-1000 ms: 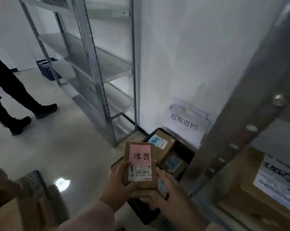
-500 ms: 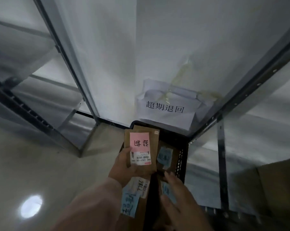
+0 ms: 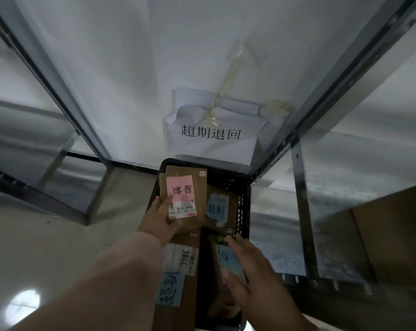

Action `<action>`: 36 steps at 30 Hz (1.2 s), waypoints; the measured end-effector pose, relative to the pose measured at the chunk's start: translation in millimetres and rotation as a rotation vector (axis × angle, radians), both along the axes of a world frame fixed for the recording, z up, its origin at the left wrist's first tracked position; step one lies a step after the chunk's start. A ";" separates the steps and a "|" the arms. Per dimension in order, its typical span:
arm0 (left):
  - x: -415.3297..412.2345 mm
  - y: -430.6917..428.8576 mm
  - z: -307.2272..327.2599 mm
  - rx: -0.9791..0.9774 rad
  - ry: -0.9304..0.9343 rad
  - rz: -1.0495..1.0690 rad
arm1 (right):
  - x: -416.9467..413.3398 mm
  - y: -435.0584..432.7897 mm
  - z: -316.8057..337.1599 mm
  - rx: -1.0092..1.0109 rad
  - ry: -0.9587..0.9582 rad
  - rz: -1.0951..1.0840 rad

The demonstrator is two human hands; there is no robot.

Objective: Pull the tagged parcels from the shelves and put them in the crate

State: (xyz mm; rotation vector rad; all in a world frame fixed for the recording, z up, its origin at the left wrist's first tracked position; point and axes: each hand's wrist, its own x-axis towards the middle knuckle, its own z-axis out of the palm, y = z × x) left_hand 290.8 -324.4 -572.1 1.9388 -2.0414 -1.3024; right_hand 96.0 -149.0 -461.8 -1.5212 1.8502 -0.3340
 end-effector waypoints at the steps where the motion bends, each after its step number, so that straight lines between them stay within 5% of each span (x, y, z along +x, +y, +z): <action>1: -0.3 8.8 9.8 -0.038 -0.029 0.001 | -0.5 5.2 4.6 -0.007 0.013 0.014; 9: -15.3 136.7 106.3 -0.561 0.065 -0.185 | -23.6 96.1 40.4 -0.171 0.071 0.169; 14: -67.7 254.0 168.2 -0.707 0.112 -0.248 | -70.5 199.4 62.1 -0.270 0.122 0.140; 28: -352.7 503.6 284.7 -0.978 0.283 -0.712 | -274.7 490.3 166.3 -0.457 0.425 -0.569; 36: -486.8 573.1 307.0 -0.986 0.367 -0.947 | -364.6 581.5 183.7 -0.494 0.473 -0.862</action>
